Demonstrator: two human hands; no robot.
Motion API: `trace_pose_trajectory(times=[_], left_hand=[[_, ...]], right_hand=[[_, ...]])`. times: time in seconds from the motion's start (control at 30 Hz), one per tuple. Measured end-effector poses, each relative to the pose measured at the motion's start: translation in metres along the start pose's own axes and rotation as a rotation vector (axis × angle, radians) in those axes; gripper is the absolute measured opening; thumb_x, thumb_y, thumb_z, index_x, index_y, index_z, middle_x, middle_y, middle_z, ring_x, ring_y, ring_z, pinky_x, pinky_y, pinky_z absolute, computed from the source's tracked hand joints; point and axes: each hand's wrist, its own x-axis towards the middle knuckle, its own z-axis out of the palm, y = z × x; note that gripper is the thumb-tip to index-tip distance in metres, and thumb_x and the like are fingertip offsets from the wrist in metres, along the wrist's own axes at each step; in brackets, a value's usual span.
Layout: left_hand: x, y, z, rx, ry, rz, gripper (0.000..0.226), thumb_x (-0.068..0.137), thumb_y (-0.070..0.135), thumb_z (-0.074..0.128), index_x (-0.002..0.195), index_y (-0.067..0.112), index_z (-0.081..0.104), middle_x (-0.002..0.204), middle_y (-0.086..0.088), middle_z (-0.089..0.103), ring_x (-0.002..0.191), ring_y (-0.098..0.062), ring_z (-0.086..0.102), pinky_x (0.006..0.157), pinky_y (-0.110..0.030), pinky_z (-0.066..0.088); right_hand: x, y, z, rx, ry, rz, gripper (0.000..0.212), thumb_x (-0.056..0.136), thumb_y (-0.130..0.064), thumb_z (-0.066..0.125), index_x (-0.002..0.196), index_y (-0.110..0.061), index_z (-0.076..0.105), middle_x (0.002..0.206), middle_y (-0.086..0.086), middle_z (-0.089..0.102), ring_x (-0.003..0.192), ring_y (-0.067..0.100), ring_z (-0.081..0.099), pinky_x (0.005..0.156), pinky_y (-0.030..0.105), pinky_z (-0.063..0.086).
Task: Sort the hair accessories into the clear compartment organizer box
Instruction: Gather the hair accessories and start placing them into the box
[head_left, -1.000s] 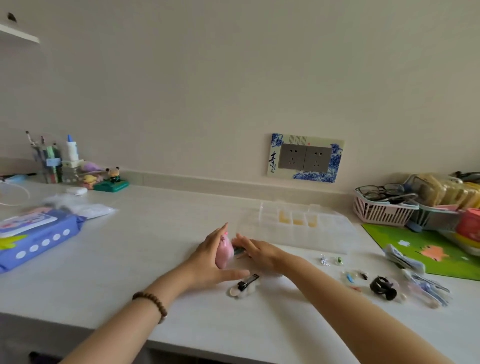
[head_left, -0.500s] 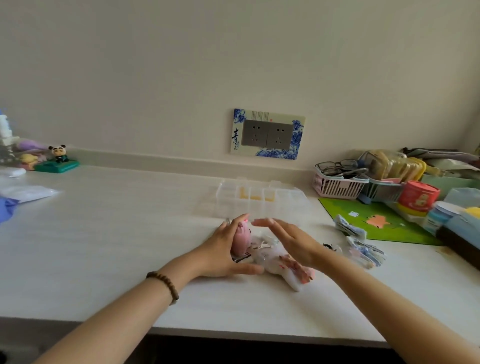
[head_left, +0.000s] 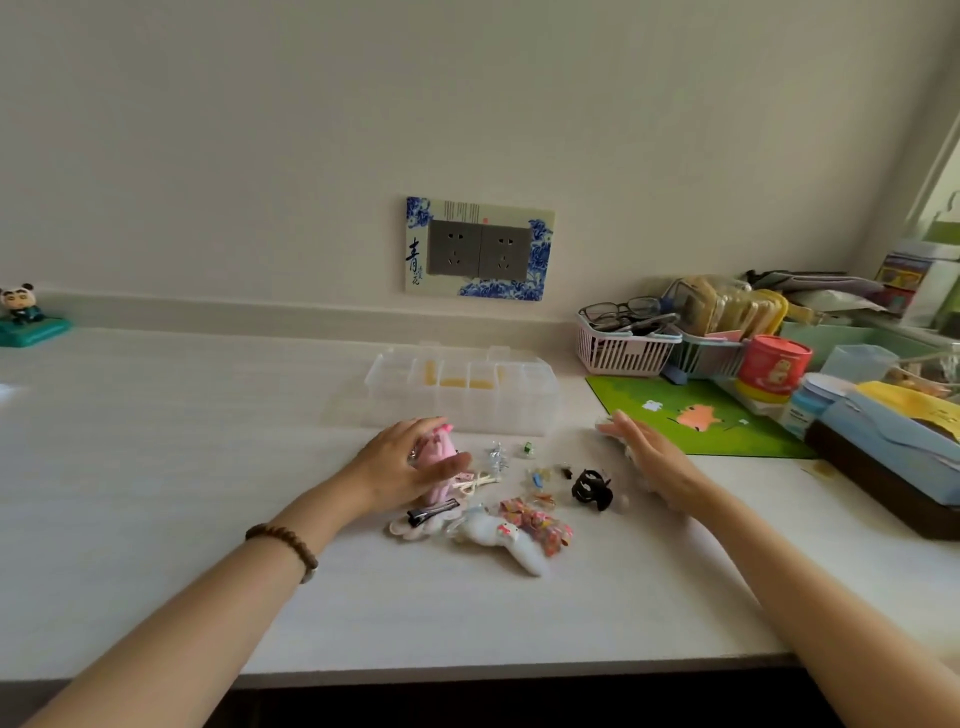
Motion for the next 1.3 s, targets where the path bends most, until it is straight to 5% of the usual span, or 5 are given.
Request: trace_pose_trajectory(times=[0.33,0.53,0.8,0.97,1.3], left_hand=[[-0.004,0.029,0.021,-0.192,-0.151,0.034,0.095,0.05,0.091,0.049,0.124,0.031,0.049,0.125,0.008,0.057,0.113,-0.008,0.054,0.101,-0.036,0.044],[-0.024,0.025,-0.001,-0.127,-0.18,-0.022,0.121,0.043,0.092,0.049,0.144,0.031,0.02,0.15,0.003,0.031,0.133,-0.011,0.034,0.111,-0.035,0.031],[-0.063,0.009,-0.006,0.091,-0.26,0.163,0.124,0.049,0.082,0.063,0.141,0.046,-0.013,0.155,0.017,-0.005,0.143,-0.002,-0.001,0.119,-0.036,0.013],[-0.056,0.004,0.001,-0.022,-0.2,0.167,0.118,0.057,0.068,0.073,0.146,0.036,0.001,0.152,0.01,0.02,0.139,-0.004,0.021,0.115,-0.037,0.025],[-0.034,0.015,-0.017,0.071,-0.381,-0.008,0.135,0.041,0.082,0.064,0.141,0.042,-0.017,0.157,0.007,-0.004,0.143,-0.011,0.001,0.118,-0.038,0.014]], right_hand=[[-0.02,-0.067,0.081,0.003,-0.096,-0.096,0.059,0.095,-0.054,0.018,0.128,-0.02,0.053,0.143,0.0,0.044,0.129,0.017,0.041,0.11,0.036,0.027],[-0.039,-0.082,0.067,0.235,-0.179,-0.156,0.054,0.094,-0.05,0.032,0.138,-0.021,0.036,0.144,0.0,0.039,0.119,0.005,0.04,0.097,0.021,0.028],[-0.08,-0.049,0.061,-0.279,-0.403,-0.35,0.11,0.061,-0.069,0.066,0.142,-0.045,-0.005,0.155,-0.016,-0.012,0.143,0.002,-0.011,0.119,0.036,0.005],[-0.077,-0.059,0.077,-0.287,-0.305,-0.393,0.107,0.059,-0.076,0.06,0.142,-0.045,0.0,0.154,-0.013,0.01,0.143,0.01,0.009,0.118,0.04,0.016],[-0.037,-0.075,0.075,0.076,-0.365,-0.239,0.089,0.072,-0.063,0.057,0.144,-0.03,0.016,0.154,-0.003,0.019,0.139,0.01,0.022,0.114,0.031,0.022]])
